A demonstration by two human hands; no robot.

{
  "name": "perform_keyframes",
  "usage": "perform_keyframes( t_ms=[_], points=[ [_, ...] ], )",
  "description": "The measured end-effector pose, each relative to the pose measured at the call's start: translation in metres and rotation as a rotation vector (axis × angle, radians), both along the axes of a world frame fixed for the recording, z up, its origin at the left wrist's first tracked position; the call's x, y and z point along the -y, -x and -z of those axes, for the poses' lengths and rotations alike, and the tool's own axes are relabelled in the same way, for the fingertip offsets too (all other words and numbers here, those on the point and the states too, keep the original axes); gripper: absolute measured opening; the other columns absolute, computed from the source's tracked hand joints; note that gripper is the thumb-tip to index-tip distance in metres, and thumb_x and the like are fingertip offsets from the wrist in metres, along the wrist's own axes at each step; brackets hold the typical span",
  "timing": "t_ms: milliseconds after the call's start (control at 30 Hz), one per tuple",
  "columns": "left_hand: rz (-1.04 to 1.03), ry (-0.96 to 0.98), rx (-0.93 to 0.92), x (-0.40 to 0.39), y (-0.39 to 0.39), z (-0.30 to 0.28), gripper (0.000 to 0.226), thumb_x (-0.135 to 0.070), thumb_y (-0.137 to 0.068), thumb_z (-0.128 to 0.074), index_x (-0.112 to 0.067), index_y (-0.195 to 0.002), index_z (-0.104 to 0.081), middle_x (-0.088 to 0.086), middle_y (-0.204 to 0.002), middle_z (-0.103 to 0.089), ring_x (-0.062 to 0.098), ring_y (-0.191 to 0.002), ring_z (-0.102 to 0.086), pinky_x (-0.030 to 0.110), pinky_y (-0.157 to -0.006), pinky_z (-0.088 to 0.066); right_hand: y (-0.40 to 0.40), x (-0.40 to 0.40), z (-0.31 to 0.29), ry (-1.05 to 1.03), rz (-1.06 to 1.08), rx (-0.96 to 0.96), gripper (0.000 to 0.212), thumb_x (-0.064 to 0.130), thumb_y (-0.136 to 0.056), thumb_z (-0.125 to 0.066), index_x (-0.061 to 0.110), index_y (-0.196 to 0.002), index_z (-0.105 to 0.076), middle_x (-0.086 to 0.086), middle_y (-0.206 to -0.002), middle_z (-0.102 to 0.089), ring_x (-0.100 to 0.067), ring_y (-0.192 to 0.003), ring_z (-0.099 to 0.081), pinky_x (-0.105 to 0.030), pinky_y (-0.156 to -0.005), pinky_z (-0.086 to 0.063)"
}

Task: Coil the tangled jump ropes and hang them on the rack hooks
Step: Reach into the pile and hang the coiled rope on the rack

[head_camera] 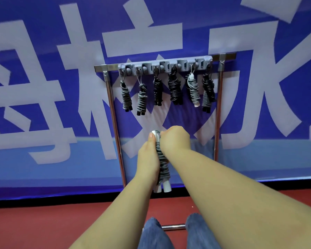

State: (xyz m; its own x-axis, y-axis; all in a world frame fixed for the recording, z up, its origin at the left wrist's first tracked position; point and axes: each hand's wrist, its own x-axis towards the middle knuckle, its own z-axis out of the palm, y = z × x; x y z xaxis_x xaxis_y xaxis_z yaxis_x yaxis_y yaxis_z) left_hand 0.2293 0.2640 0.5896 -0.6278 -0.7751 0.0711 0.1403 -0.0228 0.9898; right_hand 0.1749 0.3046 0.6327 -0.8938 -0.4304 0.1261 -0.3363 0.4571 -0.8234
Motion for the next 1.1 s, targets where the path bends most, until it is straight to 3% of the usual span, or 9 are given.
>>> perform_keyframes(
  t_ms=[100, 200, 300, 433, 533, 667, 800, 933, 1100],
  points=[
    [-0.005, 0.032, -0.002, -0.004, -0.002, 0.002, 0.046, -0.046, -0.1, -0.036, -0.02, -0.085, -0.071, 0.006, -0.075, -0.069, 0.021, -0.071, -0.062, 0.031, -0.065, -0.049, 0.002, 0.0, 0.002, -0.06, 0.028, 0.016, 0.032, 0.02, -0.095, -0.052, 0.008, -0.067, -0.041, 0.001, -0.063, -0.035, -0.024, -0.085, -0.053, -0.023, -0.051, -0.03],
    [0.04, 0.029, 0.004, -0.009, -0.004, -0.001, 0.047, -0.048, -0.098, -0.04, -0.014, -0.083, -0.068, 0.011, -0.077, -0.068, 0.023, -0.069, -0.062, 0.032, -0.064, -0.05, 0.005, -0.005, 0.004, 0.001, -0.016, 0.01, 0.022, 0.017, -0.095, -0.048, 0.003, -0.106, -0.06, 0.006, -0.065, -0.031, -0.022, -0.098, -0.06, -0.016, -0.047, -0.027],
    [0.079, 0.039, 0.037, -0.009, -0.006, -0.005, 0.039, -0.045, -0.094, -0.051, -0.008, -0.084, -0.058, 0.011, -0.073, -0.06, 0.02, -0.061, -0.056, 0.023, -0.049, -0.046, 0.01, -0.009, -0.001, 0.025, -0.032, 0.07, 0.026, 0.016, -0.094, -0.046, 0.004, -0.113, -0.06, 0.005, -0.068, -0.038, -0.009, -0.066, -0.046, -0.015, -0.047, -0.024],
    [0.148, 0.028, 0.012, -0.008, -0.005, -0.01, 0.024, -0.031, -0.093, -0.054, -0.008, -0.086, -0.058, 0.009, -0.074, -0.061, 0.022, -0.058, -0.053, 0.024, -0.047, -0.046, 0.009, -0.012, -0.014, -0.132, 0.037, -0.076, 0.028, 0.012, -0.094, -0.048, 0.012, -0.121, -0.053, 0.0, -0.112, -0.058, -0.018, -0.106, -0.057, -0.022, -0.05, -0.027],
    [0.194, -0.029, -0.013, -0.013, -0.004, -0.012, 0.016, -0.022, -0.093, -0.05, -0.008, -0.088, -0.057, 0.002, -0.064, -0.063, 0.02, -0.053, -0.052, 0.025, -0.048, -0.043, 0.019, -0.013, -0.021, -0.2, -0.029, -0.096, 0.028, 0.012, -0.095, -0.047, 0.011, -0.122, -0.051, -0.003, -0.118, -0.061, -0.021, -0.108, -0.058, -0.022, -0.048, -0.024],
    [0.216, -0.005, -0.013, -0.003, -0.006, -0.006, 0.017, -0.018, -0.092, -0.05, -0.006, -0.098, -0.059, 0.007, -0.073, -0.063, 0.023, -0.061, -0.059, 0.027, -0.052, -0.048, 0.031, -0.012, -0.018, 0.257, -0.15, 0.346, 0.016, 0.017, -0.095, -0.05, 0.007, -0.106, -0.056, -0.003, -0.091, -0.058, -0.018, -0.079, -0.059, -0.026, -0.063, -0.046],
    [0.302, 0.228, 0.071, 0.022, -0.011, -0.01, 0.039, -0.015, -0.072, -0.06, -0.021, -0.11, -0.057, 0.01, -0.101, -0.068, 0.024, -0.09, -0.065, 0.028, -0.079, -0.049, 0.039, -0.012, -0.009, 0.17, -0.325, 0.329, 0.026, 0.016, -0.097, -0.044, 0.014, -0.073, -0.051, -0.001, -0.072, -0.05, -0.012, -0.059, -0.046, -0.023, -0.058, -0.043],
    [0.253, 0.453, 0.101, 0.025, -0.002, -0.022, 0.039, 0.009, -0.081, -0.051, -0.024, -0.104, -0.049, -0.002, -0.098, -0.059, 0.008, -0.07, -0.051, 0.008, -0.055, -0.04, 0.042, -0.01, -0.008, 0.206, -0.324, 0.38, 0.023, 0.016, -0.093, -0.052, 0.016, -0.071, -0.057, 0.002, -0.069, -0.045, -0.011, -0.058, -0.036, -0.023, -0.056, -0.036],
    [0.017, 0.678, 0.192, 0.019, 0.017, -0.023, 0.012, -0.021, -0.098, -0.046, -0.03, -0.106, -0.045, -0.012, -0.091, -0.055, 0.006, -0.081, -0.051, 0.015, -0.061, -0.037, 0.047, -0.004, -0.01, 0.342, -0.252, 0.567, 0.013, 0.015, -0.088, -0.057, 0.015, -0.076, -0.061, 0.003, -0.062, -0.04, -0.009, -0.051, -0.031, -0.022, -0.048, -0.032]
  ],
)
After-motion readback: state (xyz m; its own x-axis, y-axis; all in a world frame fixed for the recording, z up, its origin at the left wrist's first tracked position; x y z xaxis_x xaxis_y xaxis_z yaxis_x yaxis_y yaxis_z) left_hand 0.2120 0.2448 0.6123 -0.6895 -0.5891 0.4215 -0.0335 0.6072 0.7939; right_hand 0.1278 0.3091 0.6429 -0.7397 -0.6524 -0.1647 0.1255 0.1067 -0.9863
